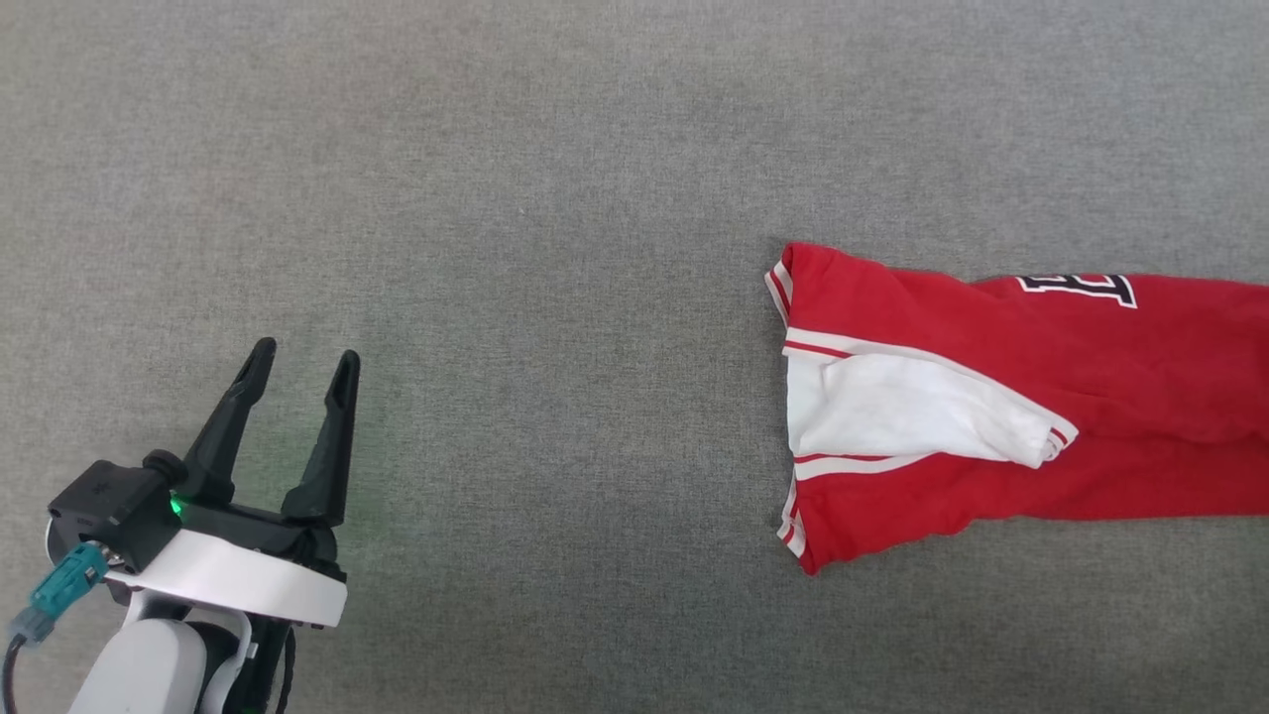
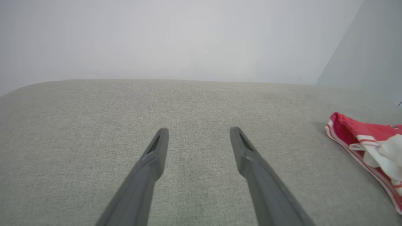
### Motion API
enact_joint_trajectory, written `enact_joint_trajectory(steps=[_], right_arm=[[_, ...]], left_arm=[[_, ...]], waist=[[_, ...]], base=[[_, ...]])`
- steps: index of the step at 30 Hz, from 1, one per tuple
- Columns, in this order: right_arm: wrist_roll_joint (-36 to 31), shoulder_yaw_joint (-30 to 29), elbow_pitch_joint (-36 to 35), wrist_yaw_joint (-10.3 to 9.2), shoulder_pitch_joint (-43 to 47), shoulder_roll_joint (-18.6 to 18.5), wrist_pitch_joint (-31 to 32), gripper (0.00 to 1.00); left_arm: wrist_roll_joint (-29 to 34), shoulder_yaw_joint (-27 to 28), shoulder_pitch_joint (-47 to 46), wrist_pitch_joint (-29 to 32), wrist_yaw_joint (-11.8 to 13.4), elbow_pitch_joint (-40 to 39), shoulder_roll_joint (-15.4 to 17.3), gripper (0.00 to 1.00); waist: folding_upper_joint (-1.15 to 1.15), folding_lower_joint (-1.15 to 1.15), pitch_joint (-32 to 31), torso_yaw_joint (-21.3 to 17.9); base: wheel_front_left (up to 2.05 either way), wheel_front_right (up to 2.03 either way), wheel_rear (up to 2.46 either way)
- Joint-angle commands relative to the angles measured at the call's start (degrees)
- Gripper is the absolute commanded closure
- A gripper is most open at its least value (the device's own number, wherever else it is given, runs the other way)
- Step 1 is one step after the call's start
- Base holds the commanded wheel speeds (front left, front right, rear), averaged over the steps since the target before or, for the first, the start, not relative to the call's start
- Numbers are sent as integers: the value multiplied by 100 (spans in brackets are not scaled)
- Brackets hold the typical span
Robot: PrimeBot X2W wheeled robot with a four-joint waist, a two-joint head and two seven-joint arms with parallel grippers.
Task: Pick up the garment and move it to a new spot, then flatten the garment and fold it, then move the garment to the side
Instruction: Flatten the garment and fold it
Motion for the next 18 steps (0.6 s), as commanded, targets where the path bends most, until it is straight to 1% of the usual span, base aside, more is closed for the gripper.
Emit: enact_joint_trajectory(steps=[1,3,6,8,11,14,18], right_arm=[[291,181,-196,-4,-42,208,81,100],[504,564,-539,-4,104,290,238,100],[825,1338,-1172,-4,359,491,540,100],[942,1836,-1627,-4,480,558,705,100],[1051,2581,-2108,-4,595,635,906,100],[979,3228,-2366,-4,508,644,997,100],[828,3983,-2344,-4,254,651,1037,100]], left_arm=[[-42,42,5,-29,14,19,0,0],[-27,48,54,-29,14,33,-3,0],[-24,76,91,-29,14,57,-24,0],[-17,86,101,-29,14,72,-39,0],[-26,80,85,-29,14,64,-81,0],[-49,82,41,-29,14,66,-99,0],[-49,37,-45,-29,15,74,-141,0]], waist=[[0,0,-37,-11],[0,0,-70,-20],[0,0,-113,-24],[0,0,-124,-30],[0,0,-126,-31],[0,0,-112,-16],[0,0,-53,33]], base=[[0,0,0],[0,0,0],[0,0,0],[0,0,0],[0,0,0],[0,0,0],[0,0,0]])
